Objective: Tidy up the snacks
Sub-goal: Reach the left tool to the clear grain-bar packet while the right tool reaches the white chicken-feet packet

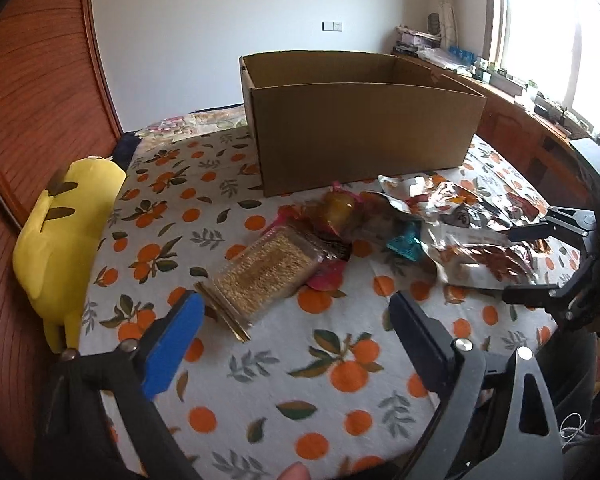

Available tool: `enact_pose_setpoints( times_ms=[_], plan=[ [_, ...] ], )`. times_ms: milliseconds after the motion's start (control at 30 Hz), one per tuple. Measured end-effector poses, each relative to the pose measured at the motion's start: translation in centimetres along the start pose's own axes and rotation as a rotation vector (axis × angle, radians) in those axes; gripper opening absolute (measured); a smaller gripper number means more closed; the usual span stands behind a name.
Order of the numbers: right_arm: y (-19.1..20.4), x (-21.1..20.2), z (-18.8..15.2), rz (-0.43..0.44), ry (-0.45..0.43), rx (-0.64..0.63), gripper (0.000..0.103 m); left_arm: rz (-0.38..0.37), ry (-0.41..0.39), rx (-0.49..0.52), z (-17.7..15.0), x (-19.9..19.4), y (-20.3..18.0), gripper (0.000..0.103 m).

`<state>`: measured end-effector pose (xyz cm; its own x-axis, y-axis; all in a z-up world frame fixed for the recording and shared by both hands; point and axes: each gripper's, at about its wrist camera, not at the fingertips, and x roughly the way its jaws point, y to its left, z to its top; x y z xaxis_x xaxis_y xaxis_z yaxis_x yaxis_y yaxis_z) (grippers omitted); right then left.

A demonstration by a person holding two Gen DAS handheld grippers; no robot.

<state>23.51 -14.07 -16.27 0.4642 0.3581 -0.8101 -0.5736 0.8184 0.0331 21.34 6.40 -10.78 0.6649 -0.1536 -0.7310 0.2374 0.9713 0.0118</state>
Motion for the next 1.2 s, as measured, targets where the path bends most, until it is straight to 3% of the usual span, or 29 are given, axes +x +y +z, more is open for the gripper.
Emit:
enact_pose_setpoints(
  times_ms=[267, 567, 667, 833, 967, 1200],
  plan=[
    [0.1, 1.6, 0.9, -0.025, 0.052, -0.052, 0.091, -0.019, 0.022, 0.005, 1.1, 2.3, 2.2, 0.093],
    [0.9, 2.7, 1.3, -0.059, 0.083, -0.146, 0.088, -0.040, 0.030, 0.066, 1.7, 4.1, 2.1, 0.093],
    [1.4, 2.6, 1.1, -0.053, 0.086, -0.167, 0.081, -0.058, 0.029, 0.076, 1.8, 4.6, 2.1, 0.093],
    [1.8, 2.0, 0.9, -0.069, 0.067, -0.166, 0.055, -0.078, 0.039, 0.111, 1.7, 5.3, 1.8, 0.093],
    [2.2, 1.7, 0.7, -0.095, 0.053, -0.173, 0.050, -0.099, 0.047, 0.142, 1.6, 5.4, 1.4, 0.093],
    [1.1, 0.4, 0.5, -0.027, 0.034, -0.084, 0.044, -0.112, 0.074, 0.174, 1.7, 6.3, 1.2, 0.092]
  ],
)
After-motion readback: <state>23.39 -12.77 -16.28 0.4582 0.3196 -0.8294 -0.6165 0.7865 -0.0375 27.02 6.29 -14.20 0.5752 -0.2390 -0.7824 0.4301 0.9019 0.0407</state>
